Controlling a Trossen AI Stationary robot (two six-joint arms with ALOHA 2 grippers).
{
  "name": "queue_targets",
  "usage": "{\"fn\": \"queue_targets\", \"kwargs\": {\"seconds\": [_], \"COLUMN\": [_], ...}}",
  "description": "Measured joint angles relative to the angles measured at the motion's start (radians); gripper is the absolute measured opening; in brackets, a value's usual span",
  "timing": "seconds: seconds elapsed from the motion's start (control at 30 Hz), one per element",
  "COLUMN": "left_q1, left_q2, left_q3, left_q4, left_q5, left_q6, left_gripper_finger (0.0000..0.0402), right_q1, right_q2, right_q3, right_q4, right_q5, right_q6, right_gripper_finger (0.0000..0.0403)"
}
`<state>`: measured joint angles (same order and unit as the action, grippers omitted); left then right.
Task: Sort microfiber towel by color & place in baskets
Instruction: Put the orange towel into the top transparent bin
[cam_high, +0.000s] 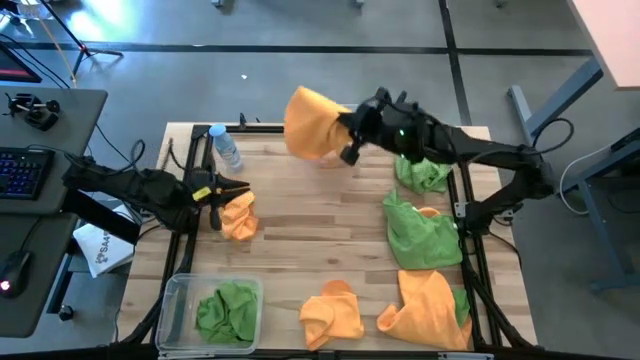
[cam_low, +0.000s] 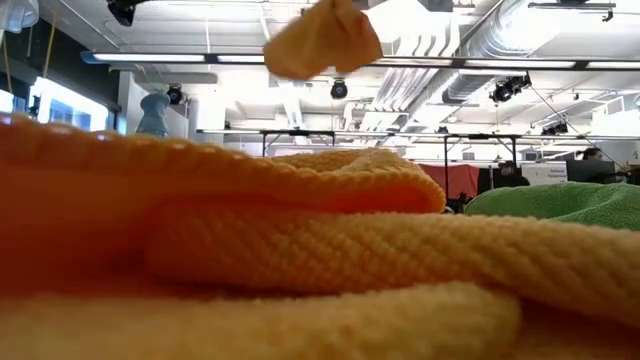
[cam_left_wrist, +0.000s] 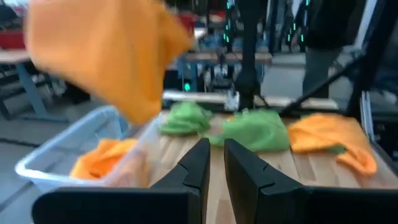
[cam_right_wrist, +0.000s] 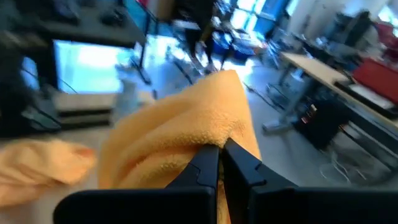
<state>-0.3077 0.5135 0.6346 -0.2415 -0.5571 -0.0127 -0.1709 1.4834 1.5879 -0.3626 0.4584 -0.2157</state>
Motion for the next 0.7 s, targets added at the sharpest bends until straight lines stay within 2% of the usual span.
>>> {"fn": "queue_targets", "kwargs": {"seconds": [0.17,0.33,0.43,0.53,0.7], "left_q1": [0.000,0.000,0.000,0.000,0.000], "left_q2": [-0.086,-0.125,-0.126,-0.125,-0.124], "left_q3": [0.001,0.001,0.000,0.000,0.000], "left_q4": [-0.050,-0.103,-0.117,-0.118,-0.134], "left_q5": [0.007,0.009,0.010,0.013,0.013], "left_q6": [0.030,-0.034,-0.057,-0.065,-0.065], "left_gripper_finger": [0.0034,0.0034,0.0034,0.0034,0.0034], "right_q1": [-0.116,-0.201,-0.234,-0.263,-0.310], "right_q2": [0.039,0.138,0.206,0.278,0.403], "right_q3": [0.000,0.000,0.000,0.021,0.133], "right_q4": [-0.056,-0.077,-0.065,-0.082,-0.141], "right_q5": [-0.052,-0.169,-0.183,-0.202,-0.297], "right_q6": [0.086,0.163,0.212,0.311,0.512], "right_gripper_finger": [0.0000,0.0000,0.0000,0.0000,0.0000]}}
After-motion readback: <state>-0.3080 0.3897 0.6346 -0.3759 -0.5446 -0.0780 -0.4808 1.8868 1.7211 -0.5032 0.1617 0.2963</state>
